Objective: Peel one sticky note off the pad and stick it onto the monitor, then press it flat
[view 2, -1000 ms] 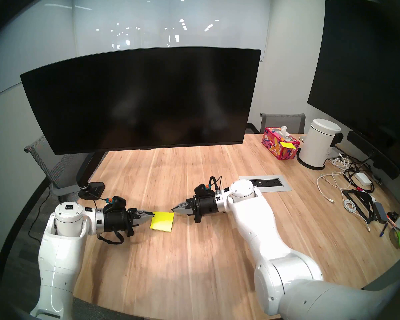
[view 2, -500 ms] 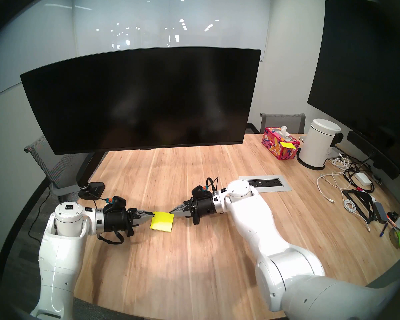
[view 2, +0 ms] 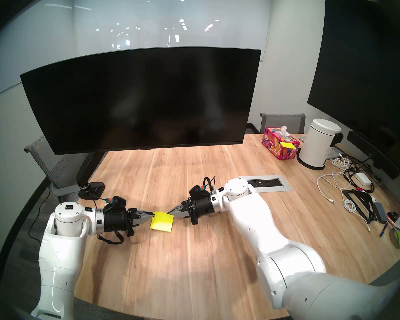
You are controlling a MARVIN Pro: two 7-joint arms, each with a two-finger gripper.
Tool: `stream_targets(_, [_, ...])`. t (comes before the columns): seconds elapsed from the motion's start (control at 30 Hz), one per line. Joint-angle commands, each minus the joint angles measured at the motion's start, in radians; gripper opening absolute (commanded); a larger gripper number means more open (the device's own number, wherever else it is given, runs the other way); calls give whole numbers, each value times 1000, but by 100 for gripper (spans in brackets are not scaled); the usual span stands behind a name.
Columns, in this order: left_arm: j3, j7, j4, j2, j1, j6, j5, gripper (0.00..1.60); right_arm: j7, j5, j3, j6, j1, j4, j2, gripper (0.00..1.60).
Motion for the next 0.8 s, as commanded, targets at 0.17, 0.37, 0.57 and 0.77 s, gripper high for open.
stream_targets(0.17, [0,-1,-13,-4,-7,0,1,0,-1,12,-23,-14,90,111,-29,0])
stream_targets(0.37, [-2,-3,-13,-6,-7,-1,3,0,-1,9,-30,-39,125,178,-41,0])
stream_targets(0.57, [-4,-5,-13,-8,-8,-1,6,0,-1,8,-36,-66,161,245,-55,0])
stream_targets(0.77, [-5,-7,-13,-10,-9,-1,8,0,-1,8,-40,-86,183,289,-65,0])
